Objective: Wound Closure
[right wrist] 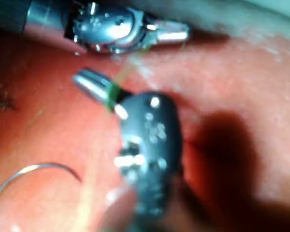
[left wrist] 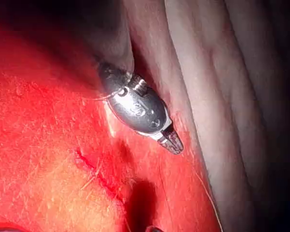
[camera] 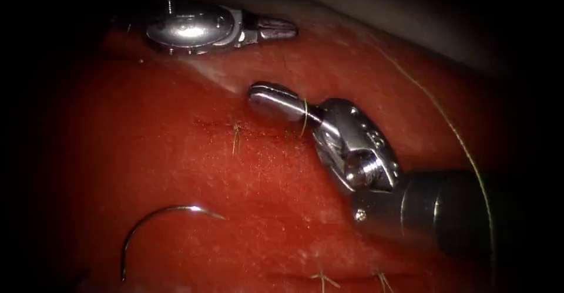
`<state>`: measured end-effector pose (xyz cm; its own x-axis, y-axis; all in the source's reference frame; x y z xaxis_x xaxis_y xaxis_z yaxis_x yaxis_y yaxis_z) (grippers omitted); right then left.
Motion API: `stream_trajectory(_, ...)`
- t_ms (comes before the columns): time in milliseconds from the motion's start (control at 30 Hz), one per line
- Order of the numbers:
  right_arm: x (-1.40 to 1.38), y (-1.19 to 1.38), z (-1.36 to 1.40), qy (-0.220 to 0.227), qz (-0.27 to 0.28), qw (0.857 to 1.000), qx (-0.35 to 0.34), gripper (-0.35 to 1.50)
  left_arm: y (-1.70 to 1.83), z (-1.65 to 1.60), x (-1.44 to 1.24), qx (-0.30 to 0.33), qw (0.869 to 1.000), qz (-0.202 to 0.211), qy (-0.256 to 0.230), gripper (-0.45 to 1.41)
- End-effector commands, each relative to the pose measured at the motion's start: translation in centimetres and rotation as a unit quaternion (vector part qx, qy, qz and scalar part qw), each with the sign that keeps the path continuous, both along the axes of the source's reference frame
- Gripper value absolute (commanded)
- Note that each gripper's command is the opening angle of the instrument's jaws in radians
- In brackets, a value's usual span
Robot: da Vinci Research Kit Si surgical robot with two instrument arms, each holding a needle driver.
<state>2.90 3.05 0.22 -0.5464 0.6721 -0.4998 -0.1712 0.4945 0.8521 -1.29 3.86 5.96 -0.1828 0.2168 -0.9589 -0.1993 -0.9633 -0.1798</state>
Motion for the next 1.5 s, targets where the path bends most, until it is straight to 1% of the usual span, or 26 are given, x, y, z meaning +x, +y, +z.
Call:
stream_trajectory(33, 0.05, 0.05, 0.01, 0.001, 0.010, 1.000, 0.009, -0.35, -0.06, 0.07, -0.02, 0.000, 1.000, -0.001, 0.000, -0.35)
stream_trajectory(200, 0.01, 0.06, -0.01, -0.001, 0.047, 0.998, 0.051, -0.35, -0.26, 0.08, 0.14, 0.006, 1.000, -0.003, 0.002, -0.35)
stream_trajectory(267, -0.03, 0.06, 0.01, -0.029, 0.060, 0.994, 0.086, -0.35, -0.37, 0.02, 0.22, 0.008, 1.000, -0.004, 0.002, -0.35)
stream_trajectory(300, -0.04, 0.06, 0.01, -0.038, 0.063, 0.993, 0.089, -0.35, -0.39, 0.00, 0.23, 0.008, 1.000, -0.005, 0.002, -0.35)
stream_trajectory(367, -0.10, 0.02, 0.08, -0.073, 0.068, 0.990, 0.100, -0.35, -0.47, -0.07, 0.26, 0.011, 1.000, -0.006, 0.002, -0.35)
stream_trajectory(433, -0.11, 0.01, 0.11, -0.080, 0.065, 0.989, 0.104, -0.35, -0.49, -0.09, 0.25, 0.011, 1.000, -0.006, 0.002, -0.35)
stream_trajectory(467, -0.14, -0.02, 0.21, -0.095, 0.070, 0.987, 0.111, -0.35, -0.54, -0.13, 0.23, 0.011, 1.000, -0.007, 0.002, -0.35)
stream_trajectory(533, -0.16, -0.03, 0.23, -0.100, 0.072, 0.986, 0.112, -0.35, -0.56, -0.15, 0.22, 0.011, 1.000, -0.007, 0.002, -0.35)
stream_trajectory(567, -0.22, -0.02, 0.29, -0.106, 0.081, 0.984, 0.118, -0.35, -0.63, -0.21, 0.17, 0.011, 1.000, -0.007, 0.000, -0.35)
stream_trajectory(600, -0.22, -0.02, 0.29, -0.106, 0.081, 0.984, 0.118, -0.35, -0.63, -0.21, 0.17, 0.011, 1.000, -0.007, 0.000, -0.35)
stream_trajectory(700, -0.28, 0.01, 0.29, -0.119, 0.097, 0.981, 0.121, -0.35, -0.81, -0.38, 0.05, 0.013, 1.000, 0.003, -0.005, -0.35)
stream_trajectory(733, -0.28, 0.01, 0.29, -0.119, 0.097, 0.981, 0.121, -0.35, -0.81, -0.38, 0.05, 0.013, 1.000, 0.003, -0.005, -0.35)
stream_trajectory(767, -0.29, 0.01, 0.29, -0.128, 0.100, 0.979, 0.126, -0.35, -0.91, -0.47, 0.00, 0.014, 1.000, 0.011, -0.009, -0.35)
stream_trajectory(833, -0.31, 0.02, 0.30, -0.149, 0.101, 0.975, 0.131, -0.35, -0.98, -0.55, -0.02, 0.014, 1.000, 0.014, -0.011, -0.35)
stream_trajectory(867, -0.30, 0.04, 0.31, -0.176, 0.103, 0.969, 0.139, -0.32, -1.08, -0.64, -0.04, 0.014, 1.000, 0.018, -0.013, -0.35)
stream_trajectory(900, -0.30, 0.04, 0.31, -0.176, 0.103, 0.969, 0.139, -0.32, -1.08, -0.64, -0.04, 0.014, 1.000, 0.018, -0.013, -0.35)
stream_trajectory(933, -0.29, 0.05, 0.32, -0.209, 0.098, 0.964, 0.133, -0.03, -1.13, -0.69, -0.06, 0.015, 1.000, 0.022, -0.015, -0.35)
stream_trajectory(1000, -0.26, 0.06, 0.32, -0.250, 0.082, 0.955, 0.136, 0.20, -1.16, -0.72, -0.08, 0.015, 1.000, 0.022, -0.015, -0.35)
stream_trajectory(1033, -0.25, 0.05, 0.32, -0.260, 0.078, 0.952, 0.144, 0.27, -1.17, -0.73, -0.10, 0.015, 1.000, 0.023, -0.015, -0.35)
stream_trajectory(1067, -0.21, 0.04, 0.32, -0.284, 0.071, 0.943, 0.160, 0.42, -1.17, -0.74, -0.12, 0.015, 0.999, 0.024, -0.016, -0.35)
stream_trajectory(1133, -0.15, 0.01, 0.34, -0.313, 0.052, 0.931, 0.182, 0.49, -1.19, -0.76, -0.14, 0.015, 0.999, 0.026, -0.017, -0.35)
stream_trajectory(1200, -0.07, -0.02, 0.39, -0.333, 0.029, 0.921, 0.197, 0.61, -1.20, -0.78, -0.14, 0.015, 0.999, 0.029, -0.018, -0.35)
stream_trajectory(1267, -0.01, -0.08, 0.45, -0.347, 0.018, 0.915, 0.206, 0.72, -1.23, -0.81, -0.15, 0.015, 0.999, 0.029, -0.018, -0.35)
stream_trajectory(1333, 0.01, -0.09, 0.47, -0.352, 0.014, 0.912, 0.209, 0.74, -1.24, -0.82, -0.16, 0.016, 0.999, 0.031, -0.019, -0.35)
stream_trajectory(1400, 0.02, -0.13, 0.51, -0.365, 0.005, 0.905, 0.217, 0.77, -1.27, -0.85, -0.18, 0.016, 0.999, 0.034, -0.023, -0.35)
stream_trajectory(1500, -0.06, -0.17, 0.51, -0.372, -0.004, 0.901, 0.222, 0.77, -1.29, -0.88, -0.19, 0.016, 0.999, 0.039, -0.021, -0.35)
